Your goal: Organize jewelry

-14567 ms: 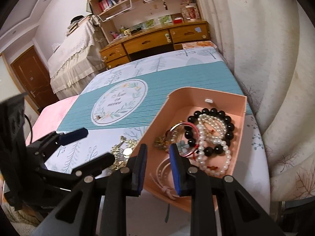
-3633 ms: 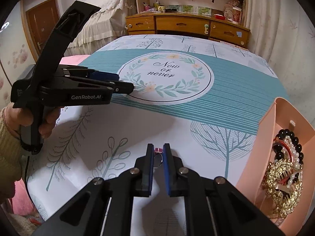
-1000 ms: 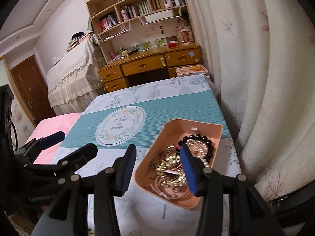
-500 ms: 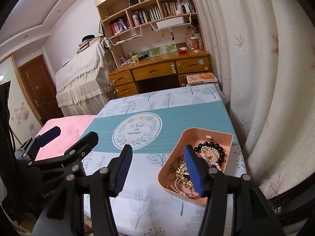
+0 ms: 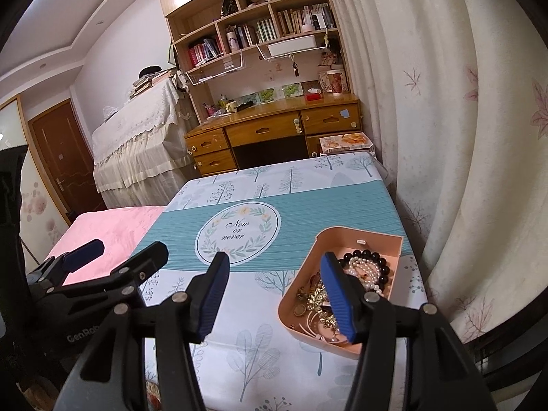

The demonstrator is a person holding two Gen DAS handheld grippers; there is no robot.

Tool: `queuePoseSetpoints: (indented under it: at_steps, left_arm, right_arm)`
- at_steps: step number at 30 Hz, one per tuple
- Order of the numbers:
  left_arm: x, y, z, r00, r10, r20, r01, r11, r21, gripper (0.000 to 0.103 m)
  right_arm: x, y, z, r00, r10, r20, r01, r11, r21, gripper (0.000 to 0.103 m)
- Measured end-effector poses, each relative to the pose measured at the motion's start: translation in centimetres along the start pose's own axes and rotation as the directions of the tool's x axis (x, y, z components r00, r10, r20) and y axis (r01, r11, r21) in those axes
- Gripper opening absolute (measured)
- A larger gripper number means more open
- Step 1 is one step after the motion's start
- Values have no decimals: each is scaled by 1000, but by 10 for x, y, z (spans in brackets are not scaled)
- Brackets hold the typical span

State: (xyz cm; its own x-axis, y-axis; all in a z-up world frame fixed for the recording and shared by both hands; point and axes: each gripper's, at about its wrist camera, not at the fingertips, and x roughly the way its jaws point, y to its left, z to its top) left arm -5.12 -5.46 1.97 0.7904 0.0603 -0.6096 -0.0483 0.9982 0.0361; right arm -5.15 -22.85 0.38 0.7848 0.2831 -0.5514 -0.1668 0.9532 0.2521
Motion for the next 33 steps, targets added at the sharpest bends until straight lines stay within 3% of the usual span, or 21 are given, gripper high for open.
queuePoseSetpoints:
  at_steps: [33]
  left_arm:
    - [4, 2, -9, 1000, 13, -22, -13, 1000, 2, 102]
  right_arm:
    - [3, -2, -2, 1000, 0, -2, 0, 1000, 12, 56]
